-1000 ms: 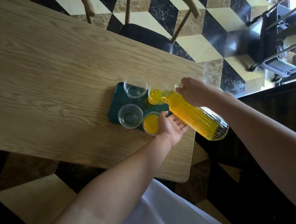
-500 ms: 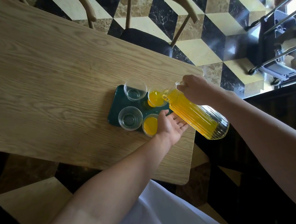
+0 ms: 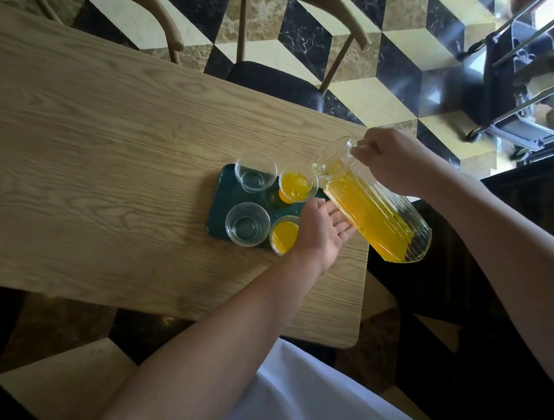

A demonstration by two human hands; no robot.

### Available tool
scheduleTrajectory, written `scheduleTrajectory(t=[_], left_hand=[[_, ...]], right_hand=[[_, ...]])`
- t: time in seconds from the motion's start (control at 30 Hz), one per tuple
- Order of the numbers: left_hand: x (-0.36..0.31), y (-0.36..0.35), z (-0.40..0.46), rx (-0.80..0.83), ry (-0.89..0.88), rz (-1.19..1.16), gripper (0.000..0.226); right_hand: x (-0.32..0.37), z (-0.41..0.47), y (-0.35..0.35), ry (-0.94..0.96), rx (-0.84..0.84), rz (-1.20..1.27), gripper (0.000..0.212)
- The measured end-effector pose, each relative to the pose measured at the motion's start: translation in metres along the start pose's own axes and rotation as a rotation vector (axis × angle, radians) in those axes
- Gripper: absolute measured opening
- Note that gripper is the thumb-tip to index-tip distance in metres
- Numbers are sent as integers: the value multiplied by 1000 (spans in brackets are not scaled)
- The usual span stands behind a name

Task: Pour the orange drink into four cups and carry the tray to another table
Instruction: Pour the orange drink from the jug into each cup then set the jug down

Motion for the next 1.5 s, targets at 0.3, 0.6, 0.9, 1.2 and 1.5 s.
scheduleTrajectory(t=[0.3,0.6,0.9,1.2,1.5], left_hand=[[-22,-2,-23,-118,-89,370,53],[-20,25,-33,-101,-56,211,59],[-32,46,-27,-102,-60,-26,62],[-40,53,-20,-108,-39,-119,56],[-40,71,0,-66,27,-168,48]], right_hand=[[-8,-41,5,-71,-281,274,30],[24,-36,-10,43,-254,252,23],[42,-11,-29,110,-171,141,23],[53,21,-46,65,-17,51,27],[50,46,-63,-30,86,36,28]])
Point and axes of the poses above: each hand's wrist, its own z-axis towards the middle knuckle, its own y-axis out of the back of the hand, x = y × z, the point moved 5 cm from there along z, towards the middle knuckle, and after that the axes turned 11 degrees about y, right-handed, at the moved point
